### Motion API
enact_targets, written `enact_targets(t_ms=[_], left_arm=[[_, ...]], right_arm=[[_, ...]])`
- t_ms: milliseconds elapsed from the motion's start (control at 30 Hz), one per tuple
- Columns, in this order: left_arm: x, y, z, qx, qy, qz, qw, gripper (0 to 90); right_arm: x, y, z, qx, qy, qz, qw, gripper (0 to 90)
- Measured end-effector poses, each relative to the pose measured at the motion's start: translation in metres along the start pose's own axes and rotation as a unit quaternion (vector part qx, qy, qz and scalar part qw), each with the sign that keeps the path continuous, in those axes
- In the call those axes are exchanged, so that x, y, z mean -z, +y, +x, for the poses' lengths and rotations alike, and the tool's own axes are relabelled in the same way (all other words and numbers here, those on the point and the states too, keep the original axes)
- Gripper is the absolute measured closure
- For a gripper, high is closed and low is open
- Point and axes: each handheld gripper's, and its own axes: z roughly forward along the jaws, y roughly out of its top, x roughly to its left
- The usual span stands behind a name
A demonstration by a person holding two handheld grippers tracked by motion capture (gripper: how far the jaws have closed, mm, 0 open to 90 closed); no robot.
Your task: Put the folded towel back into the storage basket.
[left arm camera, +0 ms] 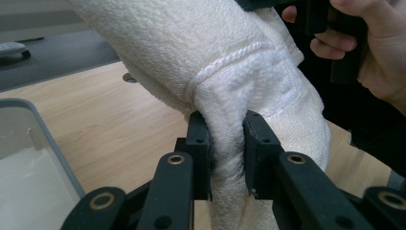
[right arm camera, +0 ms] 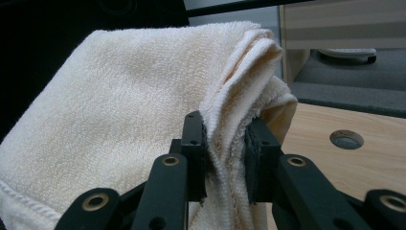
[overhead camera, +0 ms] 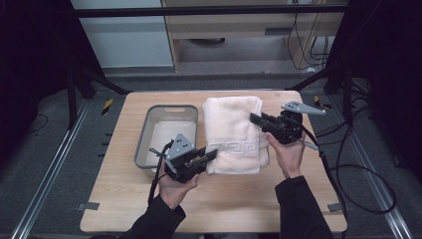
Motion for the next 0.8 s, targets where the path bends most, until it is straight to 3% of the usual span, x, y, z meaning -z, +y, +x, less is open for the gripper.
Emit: enact_targets(t_ms=[800], left_arm=[[0.032,0.015,0.029,0.015,0.025,-0.034,0.9990,74.5]], right_arm=[[-0.035,0.025,0.028,0.013,0.012,-0.023,0.9996,73.5]])
